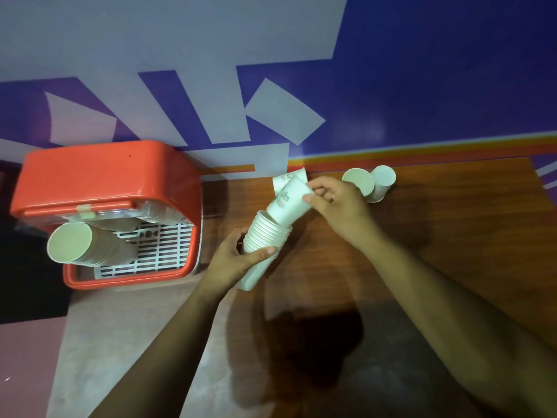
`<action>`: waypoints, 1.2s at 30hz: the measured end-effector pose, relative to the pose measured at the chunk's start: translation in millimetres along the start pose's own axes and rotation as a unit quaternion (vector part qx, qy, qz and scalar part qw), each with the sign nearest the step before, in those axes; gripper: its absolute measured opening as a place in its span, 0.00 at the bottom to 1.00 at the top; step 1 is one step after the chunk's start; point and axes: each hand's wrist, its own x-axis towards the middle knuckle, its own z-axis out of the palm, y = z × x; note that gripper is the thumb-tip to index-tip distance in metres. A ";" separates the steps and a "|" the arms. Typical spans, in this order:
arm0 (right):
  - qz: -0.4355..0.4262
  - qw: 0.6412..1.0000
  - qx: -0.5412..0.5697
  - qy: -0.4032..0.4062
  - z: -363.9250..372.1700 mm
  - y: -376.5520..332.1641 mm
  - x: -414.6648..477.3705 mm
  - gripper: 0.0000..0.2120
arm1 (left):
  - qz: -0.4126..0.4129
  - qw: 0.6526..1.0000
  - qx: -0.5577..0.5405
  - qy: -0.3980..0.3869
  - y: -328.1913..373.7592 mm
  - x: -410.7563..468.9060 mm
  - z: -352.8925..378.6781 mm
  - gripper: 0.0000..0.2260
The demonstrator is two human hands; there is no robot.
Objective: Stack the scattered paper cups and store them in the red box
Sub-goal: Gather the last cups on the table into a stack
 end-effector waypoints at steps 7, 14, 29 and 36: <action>-0.033 0.988 0.003 -0.150 35.2 1.3 -24.3 0.10 | 0.023 0.999 0.030 -0.017 2.4 1.2 -4.7 0.26; 0.093 0.989 -0.036 0.112 41.0 5.6 30.2 0.16 | 0.020 0.999 0.046 0.015 -4.4 -2.0 -16.8 0.27; 0.224 0.974 0.012 0.028 75.1 29.4 65.3 0.14 | -0.003 0.997 0.069 0.025 -16.8 -11.7 -37.8 0.27; 0.241 0.964 0.098 0.052 96.1 18.2 60.7 0.13 | -0.015 0.997 0.070 0.036 -29.9 -17.1 -48.7 0.24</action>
